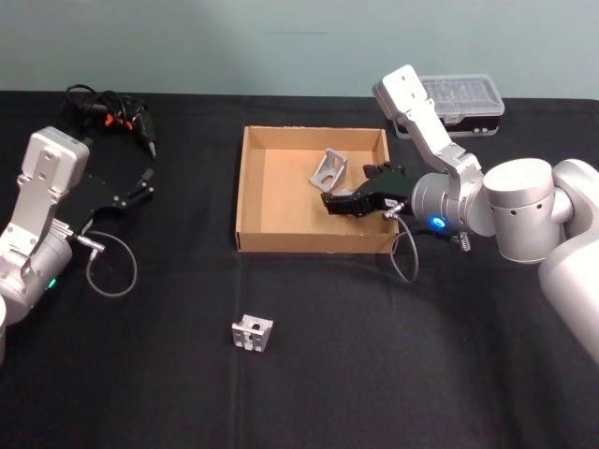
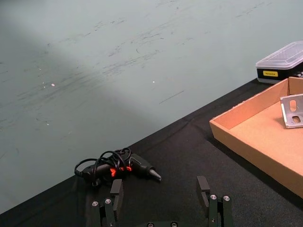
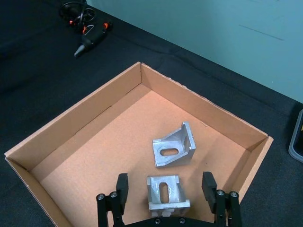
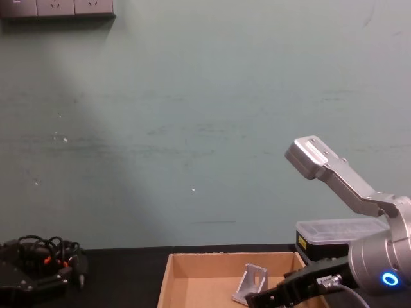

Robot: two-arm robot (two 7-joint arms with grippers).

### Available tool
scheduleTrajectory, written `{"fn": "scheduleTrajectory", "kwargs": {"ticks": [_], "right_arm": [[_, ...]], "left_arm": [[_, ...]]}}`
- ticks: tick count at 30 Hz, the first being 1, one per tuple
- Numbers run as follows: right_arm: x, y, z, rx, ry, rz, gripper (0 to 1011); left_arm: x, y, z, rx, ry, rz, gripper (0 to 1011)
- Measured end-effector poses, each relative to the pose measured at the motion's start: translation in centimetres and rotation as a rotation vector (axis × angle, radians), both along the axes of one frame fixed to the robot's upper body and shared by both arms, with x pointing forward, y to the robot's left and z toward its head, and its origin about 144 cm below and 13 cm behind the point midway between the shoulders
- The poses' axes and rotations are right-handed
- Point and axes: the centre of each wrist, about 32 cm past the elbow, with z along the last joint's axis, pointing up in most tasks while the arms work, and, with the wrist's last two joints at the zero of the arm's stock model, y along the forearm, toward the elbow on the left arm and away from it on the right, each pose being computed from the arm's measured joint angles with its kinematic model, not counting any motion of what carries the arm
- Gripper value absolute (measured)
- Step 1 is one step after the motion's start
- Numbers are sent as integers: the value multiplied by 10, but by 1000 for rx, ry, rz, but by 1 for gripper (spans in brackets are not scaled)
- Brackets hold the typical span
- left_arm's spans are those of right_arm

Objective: Use one hand to pick up the angle iron from the table and place it into the box.

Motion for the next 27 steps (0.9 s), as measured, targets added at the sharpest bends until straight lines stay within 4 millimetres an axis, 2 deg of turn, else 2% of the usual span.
{"fn": "scheduleTrajectory", "kwargs": {"ticks": [8,14,23,27], "right_arm": [[-1,0,1,8,-10,2,1000],[-10,-5,8,78,-92,19,1000],[-41,-11,21,201,-181,177,1000],[-63,-11,22,226,-195,283,1000]], "left_arm": [[0,0,0,0,0,0,1011],[0,0,0,0,0,0,1011],[0,0,0,0,0,0,1011],[0,0,0,0,0,0,1011]]}}
